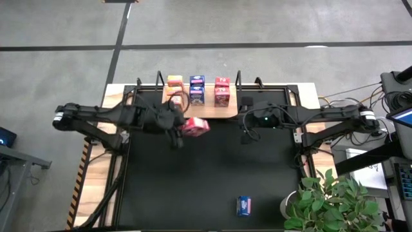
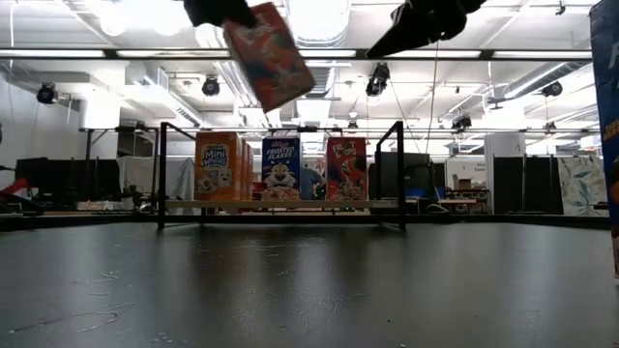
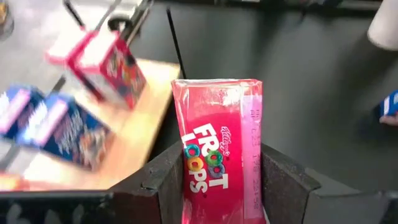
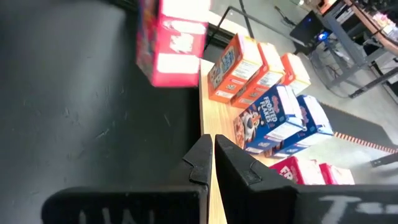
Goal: Stack cereal on shelf
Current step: Put the red cereal box on the shelf aligned with other red cereal boxes
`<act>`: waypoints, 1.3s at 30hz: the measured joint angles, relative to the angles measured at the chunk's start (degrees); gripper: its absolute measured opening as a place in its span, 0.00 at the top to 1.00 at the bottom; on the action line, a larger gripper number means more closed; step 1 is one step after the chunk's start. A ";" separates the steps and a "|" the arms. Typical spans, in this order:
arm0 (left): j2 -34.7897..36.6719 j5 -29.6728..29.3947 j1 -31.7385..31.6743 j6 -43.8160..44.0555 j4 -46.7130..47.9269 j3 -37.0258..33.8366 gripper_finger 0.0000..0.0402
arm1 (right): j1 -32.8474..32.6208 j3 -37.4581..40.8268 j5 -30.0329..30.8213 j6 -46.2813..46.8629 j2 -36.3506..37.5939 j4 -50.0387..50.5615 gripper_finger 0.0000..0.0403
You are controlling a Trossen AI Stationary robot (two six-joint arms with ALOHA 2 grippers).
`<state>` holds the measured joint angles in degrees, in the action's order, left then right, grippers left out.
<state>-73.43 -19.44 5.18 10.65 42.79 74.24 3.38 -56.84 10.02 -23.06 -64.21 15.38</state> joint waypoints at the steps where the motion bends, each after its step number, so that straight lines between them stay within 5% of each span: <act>1: 0.00 1.43 -1.23 -1.82 -1.56 0.00 0.60 | 0.00 0.00 0.01 0.31 0.22 0.08 0.97; 10: -4.41 6.91 -9.81 -11.58 -8.18 0.78 0.60 | 0.02 0.00 -0.01 1.44 0.67 0.80 0.97; 26: -26.22 9.94 -16.85 -25.89 -8.80 14.02 0.60 | 0.02 0.15 0.01 1.66 0.66 0.76 0.97; 39: -31.76 17.14 -21.06 -30.66 -12.71 15.10 0.60 | 0.02 0.28 0.03 1.63 0.68 0.81 0.97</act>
<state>-105.19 -2.31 -15.88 -20.01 30.08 89.34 3.40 -56.55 10.04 -21.43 -63.53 16.19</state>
